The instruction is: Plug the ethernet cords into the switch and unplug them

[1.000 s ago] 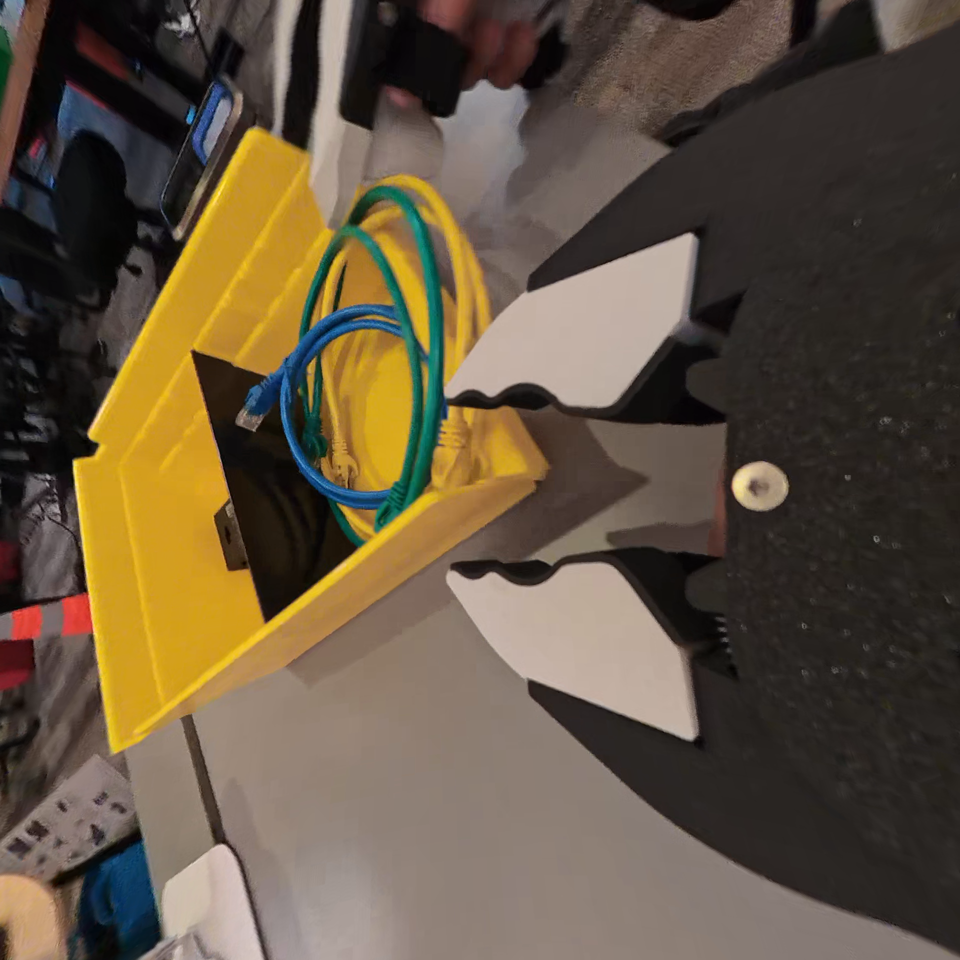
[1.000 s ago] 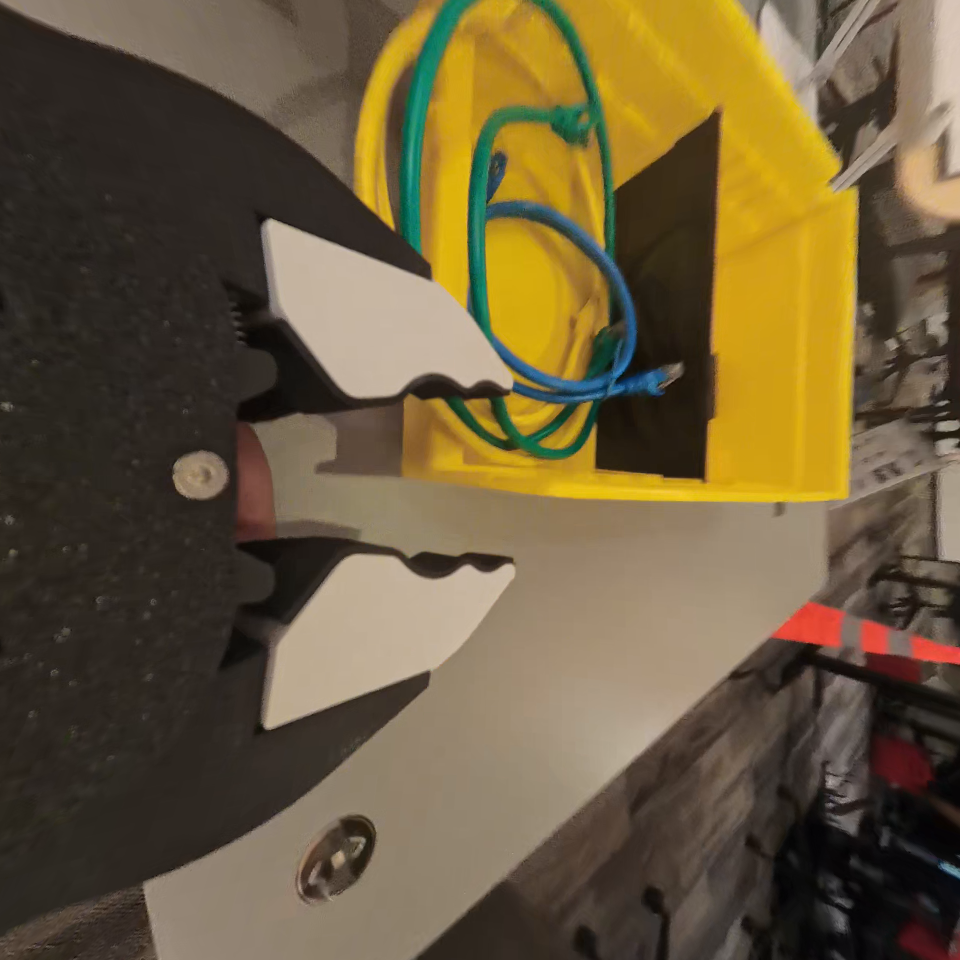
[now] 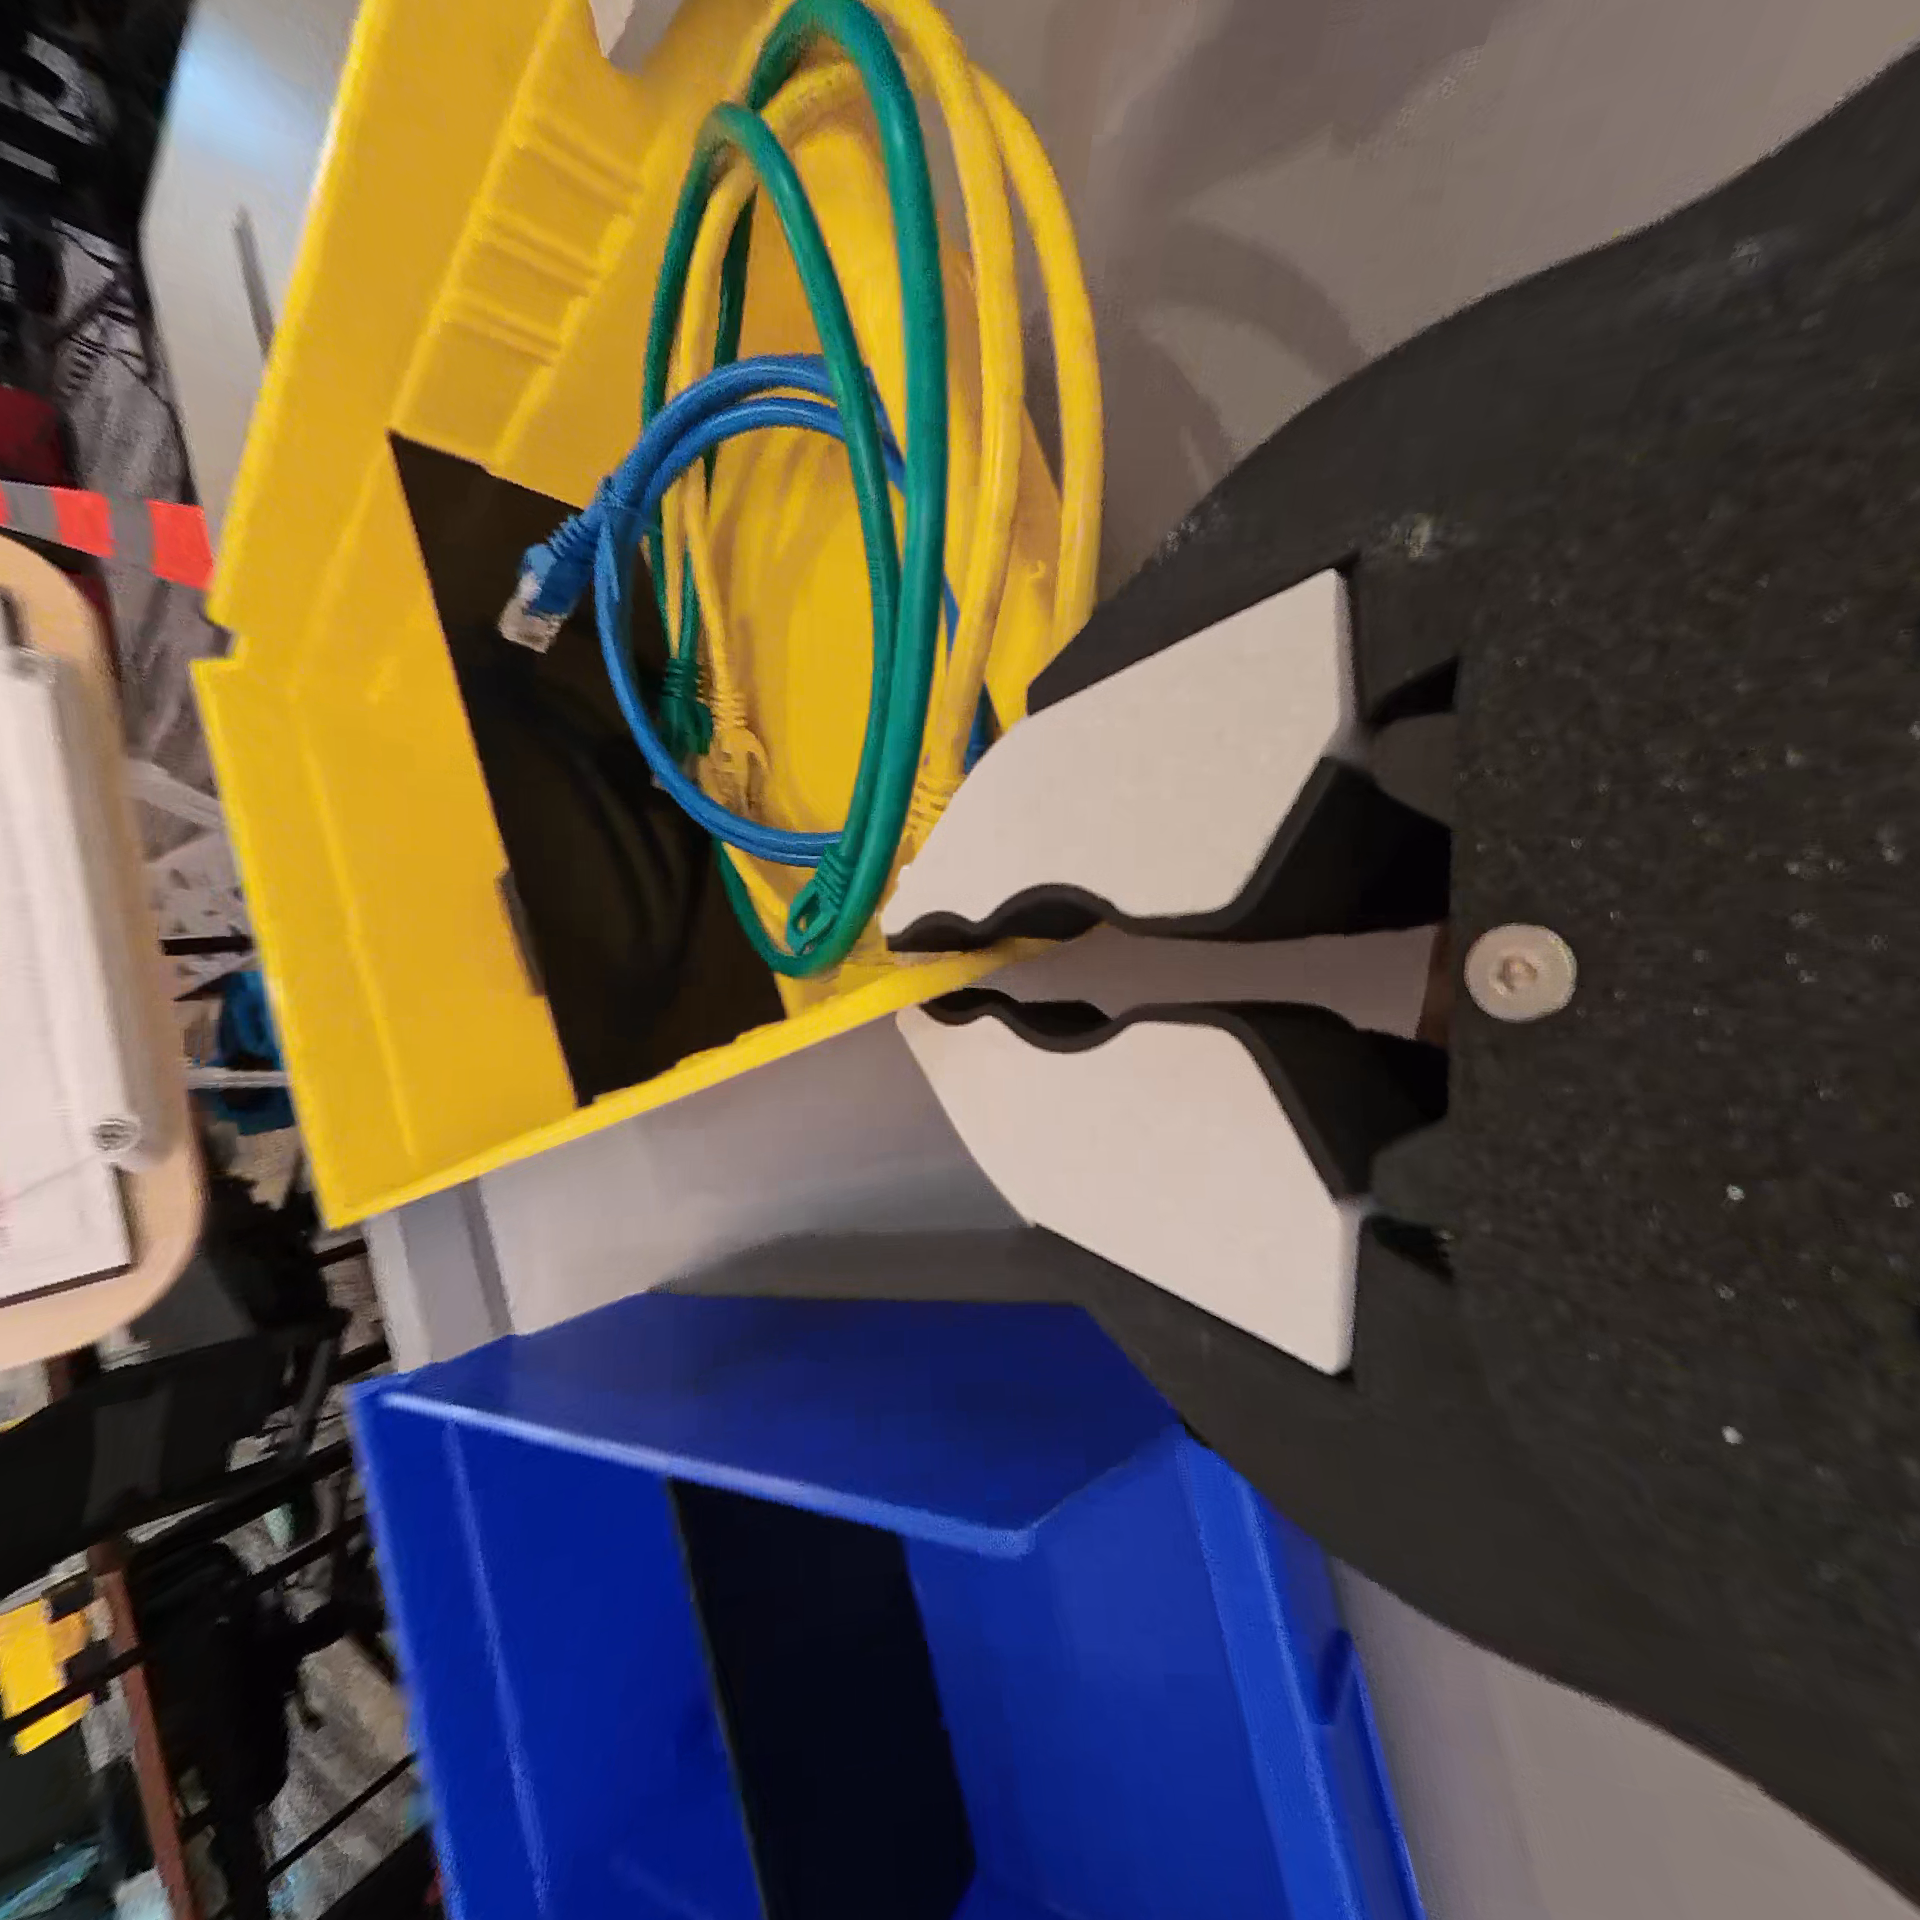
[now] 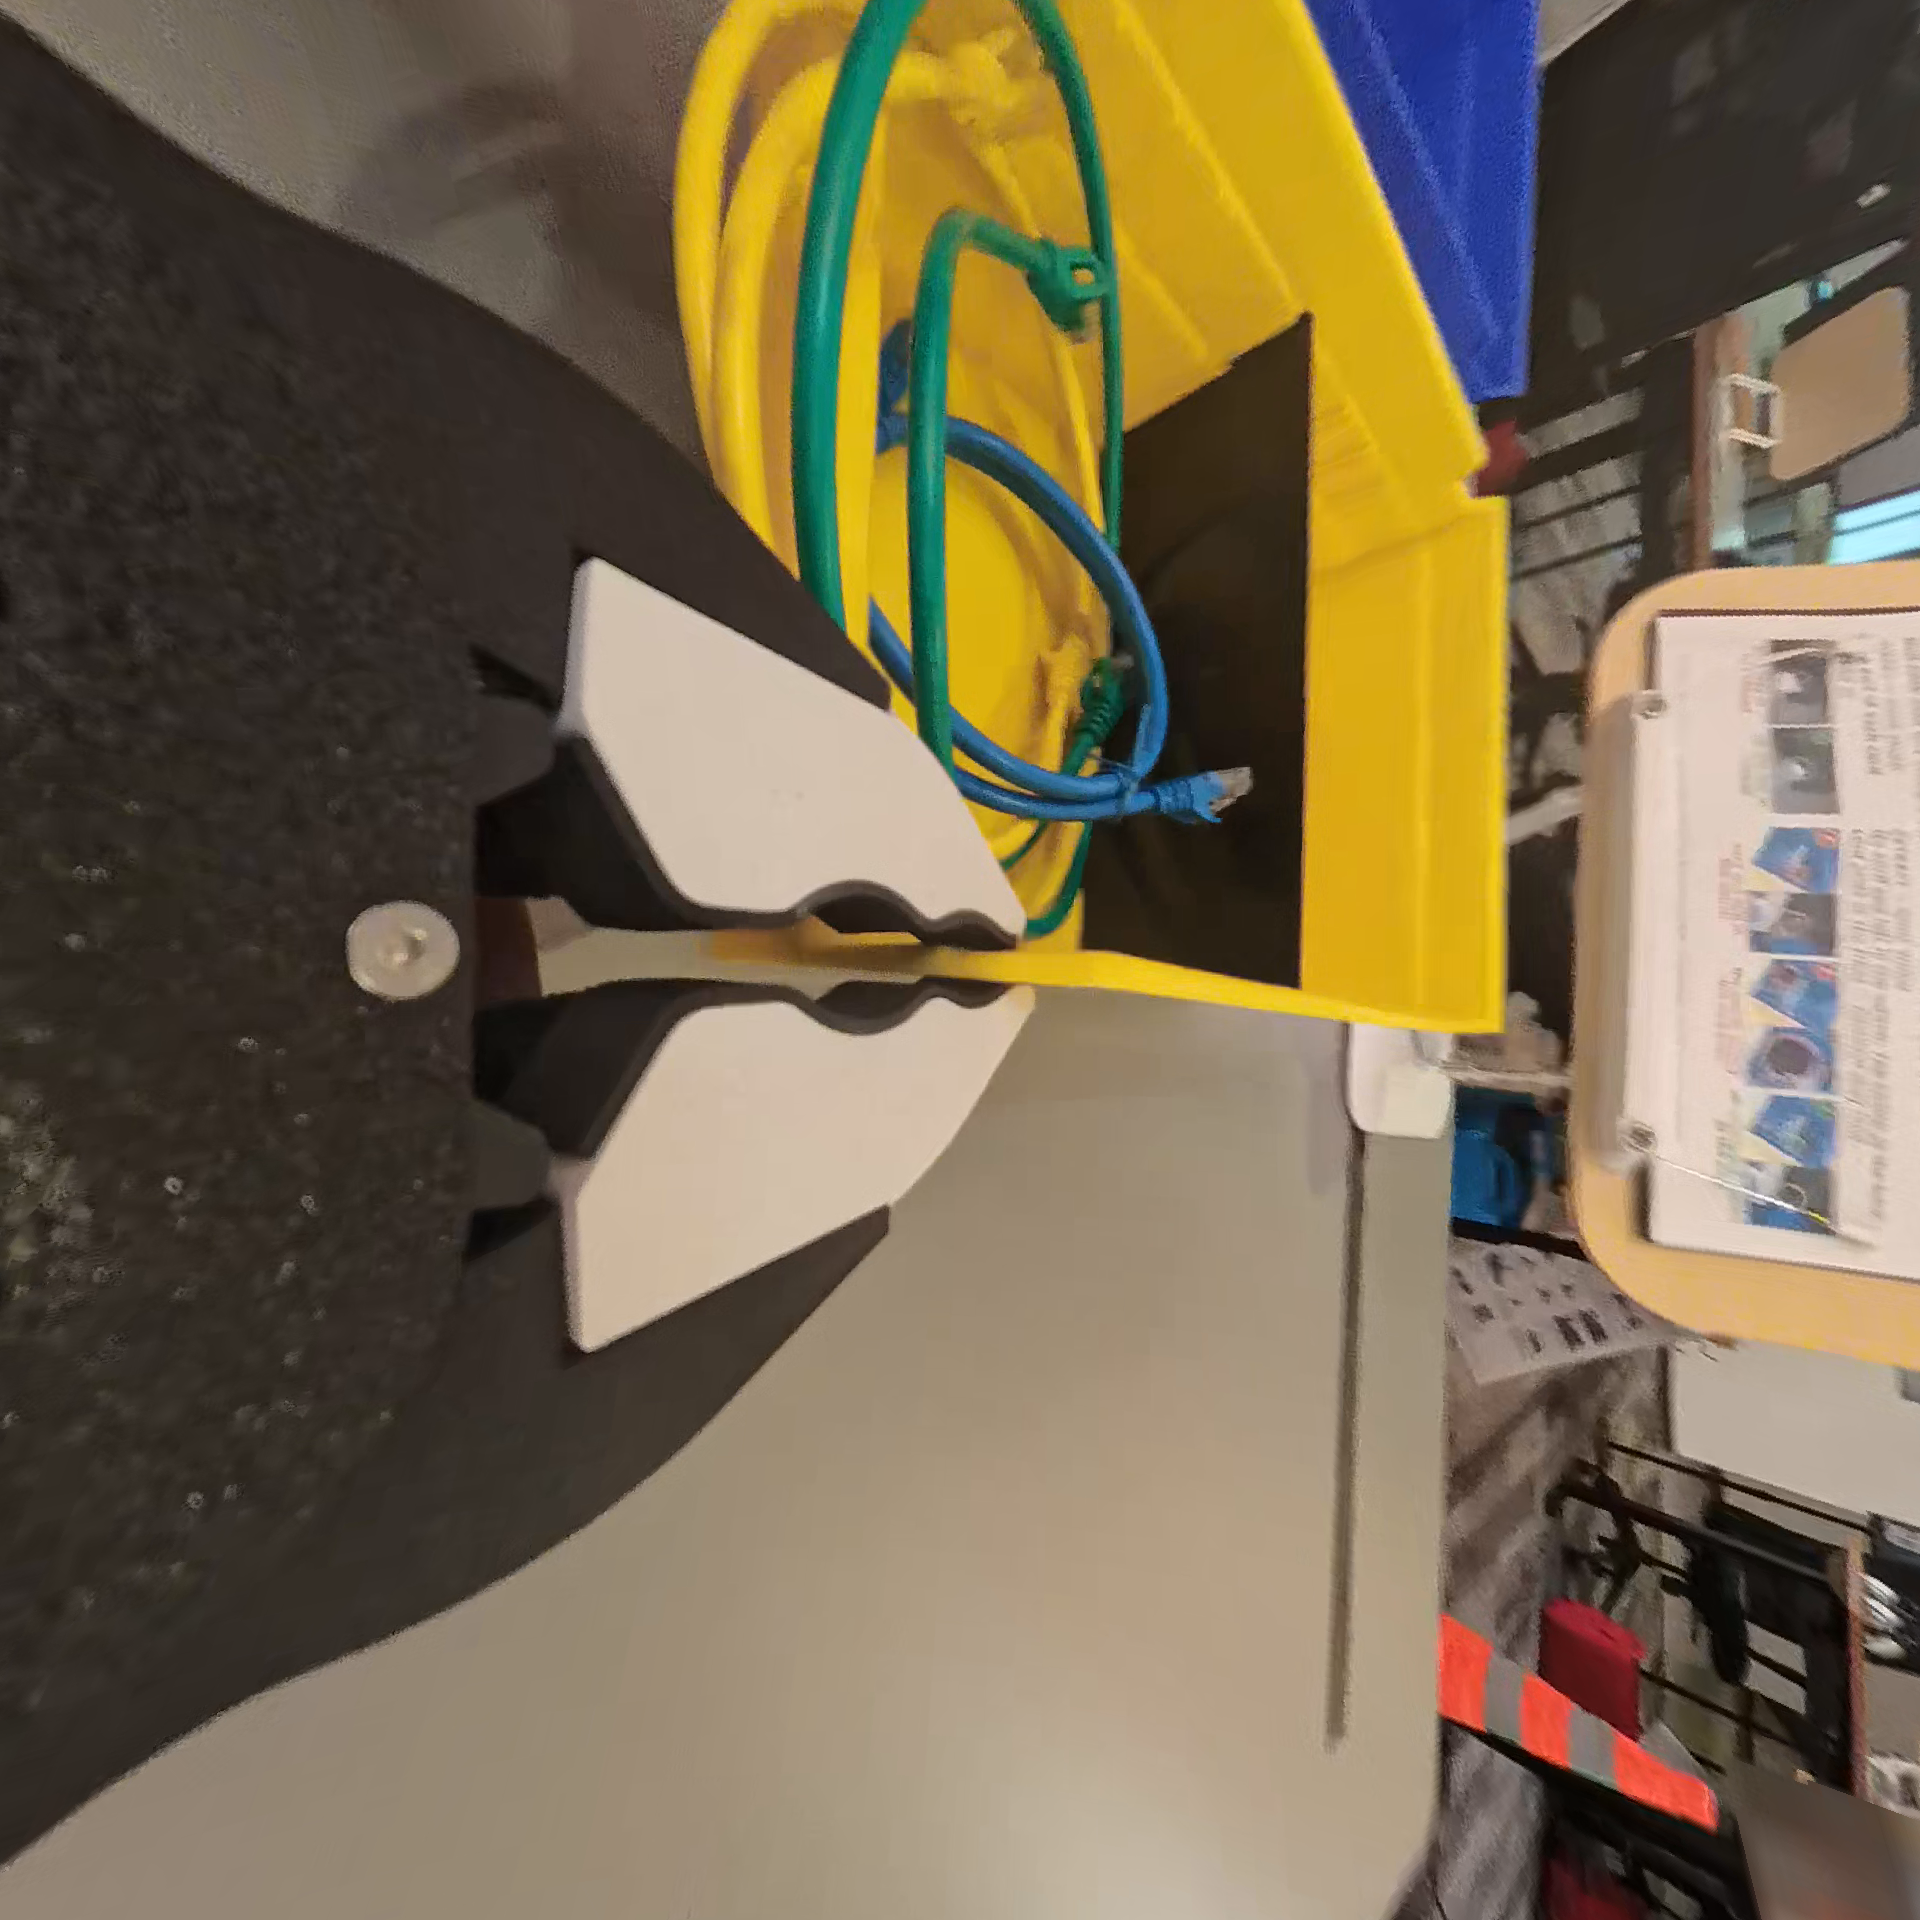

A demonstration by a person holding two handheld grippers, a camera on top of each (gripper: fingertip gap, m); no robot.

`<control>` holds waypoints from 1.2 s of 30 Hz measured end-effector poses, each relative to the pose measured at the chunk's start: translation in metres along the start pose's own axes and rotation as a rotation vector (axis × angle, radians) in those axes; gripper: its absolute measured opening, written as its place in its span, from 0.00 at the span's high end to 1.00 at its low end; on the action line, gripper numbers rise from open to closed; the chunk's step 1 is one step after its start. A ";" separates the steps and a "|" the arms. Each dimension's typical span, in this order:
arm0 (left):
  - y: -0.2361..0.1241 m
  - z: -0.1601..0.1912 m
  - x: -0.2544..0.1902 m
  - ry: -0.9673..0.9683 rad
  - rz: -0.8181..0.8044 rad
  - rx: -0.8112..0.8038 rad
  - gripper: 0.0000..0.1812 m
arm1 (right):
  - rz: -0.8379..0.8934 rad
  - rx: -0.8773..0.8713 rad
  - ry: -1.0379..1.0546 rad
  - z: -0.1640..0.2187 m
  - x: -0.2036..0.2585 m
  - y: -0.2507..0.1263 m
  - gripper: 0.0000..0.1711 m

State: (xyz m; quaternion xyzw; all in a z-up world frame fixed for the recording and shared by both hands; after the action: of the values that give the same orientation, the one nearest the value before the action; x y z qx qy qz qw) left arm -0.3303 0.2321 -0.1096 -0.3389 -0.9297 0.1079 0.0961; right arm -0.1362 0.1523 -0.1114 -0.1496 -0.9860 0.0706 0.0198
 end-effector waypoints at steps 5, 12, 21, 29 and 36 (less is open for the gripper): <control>-0.005 0.011 0.010 -0.197 0.110 0.048 0.92 | -0.131 0.126 0.026 0.014 0.002 0.002 0.96; -0.080 -0.008 0.140 -0.259 -0.116 -0.183 0.78 | -0.312 -0.008 0.040 -0.016 -0.013 -0.030 0.90; -0.039 0.043 0.270 -0.200 -0.313 0.071 0.69 | -0.621 -0.195 -0.123 -0.021 0.085 -0.081 0.92; -0.032 0.046 0.271 -0.325 -0.126 0.026 0.97 | -1.023 -0.078 -0.072 0.011 0.188 -0.120 0.90; -0.090 0.055 0.224 -0.357 -0.231 0.124 0.98 | -0.673 0.209 -0.044 0.015 0.218 -0.055 0.65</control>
State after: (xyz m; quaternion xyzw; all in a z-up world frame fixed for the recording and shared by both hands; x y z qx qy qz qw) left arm -0.5675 0.3036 -0.1147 -0.1989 -0.9562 0.2114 -0.0375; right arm -0.3618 0.1632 -0.1142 0.1882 -0.9677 0.1639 0.0357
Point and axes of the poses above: each gripper's, where its closed fingertips meet, y out along the fingers, z out of its underside, x = y × z across the jaws, the point moved 5 cm from there along -y, back along the fingers, and after that the axes turned 6 degrees about -x, right-handed, at the moved point
